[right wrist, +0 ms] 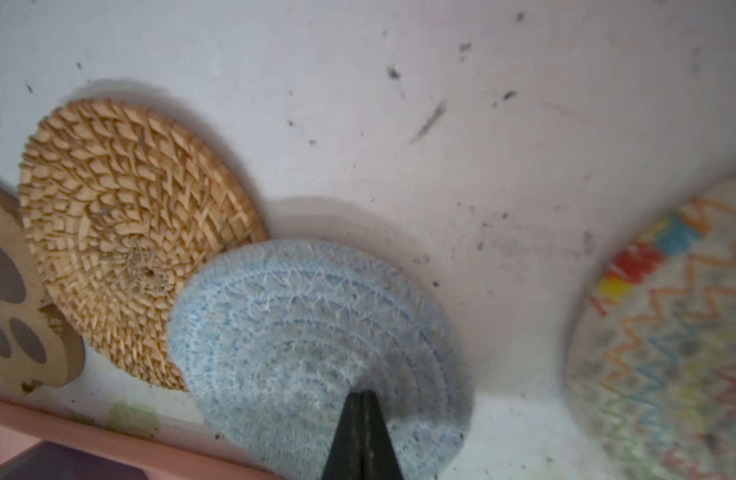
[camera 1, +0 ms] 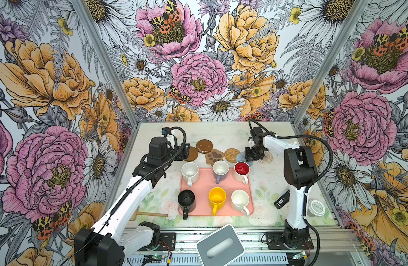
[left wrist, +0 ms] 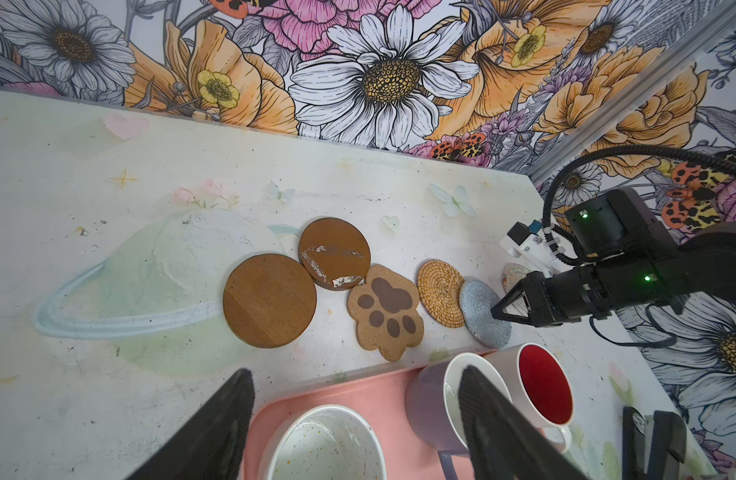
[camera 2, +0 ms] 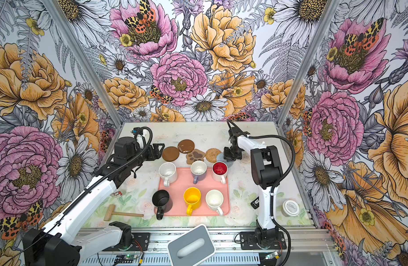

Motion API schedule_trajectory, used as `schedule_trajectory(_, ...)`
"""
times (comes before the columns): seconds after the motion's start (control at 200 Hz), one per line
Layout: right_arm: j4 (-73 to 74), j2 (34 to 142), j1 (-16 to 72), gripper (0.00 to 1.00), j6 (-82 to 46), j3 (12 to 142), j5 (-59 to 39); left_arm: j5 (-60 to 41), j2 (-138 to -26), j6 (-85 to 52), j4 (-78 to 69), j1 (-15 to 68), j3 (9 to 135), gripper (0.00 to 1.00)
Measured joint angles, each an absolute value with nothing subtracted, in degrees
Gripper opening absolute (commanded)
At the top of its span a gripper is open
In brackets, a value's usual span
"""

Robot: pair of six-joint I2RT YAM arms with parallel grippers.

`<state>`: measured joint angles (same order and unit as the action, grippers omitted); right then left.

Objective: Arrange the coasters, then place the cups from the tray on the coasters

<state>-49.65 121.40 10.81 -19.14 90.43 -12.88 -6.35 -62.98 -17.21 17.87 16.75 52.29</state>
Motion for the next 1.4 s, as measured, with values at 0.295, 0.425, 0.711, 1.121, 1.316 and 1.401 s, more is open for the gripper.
schedule_trajectory(0.295, -50.41, 124.6, 8.43, 0.0, -21.1, 95.53, -13.21, -5.15, -62.54, -17.04, 18.24, 16.75, 52.03, 0.8)
schedule_trajectory(0.425, -50.37, 125.54, 6.52, 0.0, -21.45, 97.1, -12.97, -4.91, -62.54, -17.02, 18.22, 16.75, 52.03, 0.8)
schedule_trajectory(0.711, -52.45, 128.4, 5.17, 0.0, -20.99, 101.89, -12.8, -4.78, -63.26, -17.34, 17.65, 16.78, 52.07, 0.7)
schedule_trajectory(1.121, -53.93, 129.32, 5.17, 0.0, -19.42, 103.48, -13.21, -16.62, -96.92, -15.88, 21.02, 24.6, 88.03, 0.14)
schedule_trajectory(1.316, -54.22, 129.49, 5.17, 0.0, -18.96, 103.81, -13.37, -26.7, -117.75, -14.79, 28.71, 26.87, 108.99, 0.0)
schedule_trajectory(1.401, -54.22, 129.49, 5.19, 0.0, -18.76, 103.81, -13.37, -29.58, -124.88, -14.83, 32.51, 27.62, 113.99, 0.0)
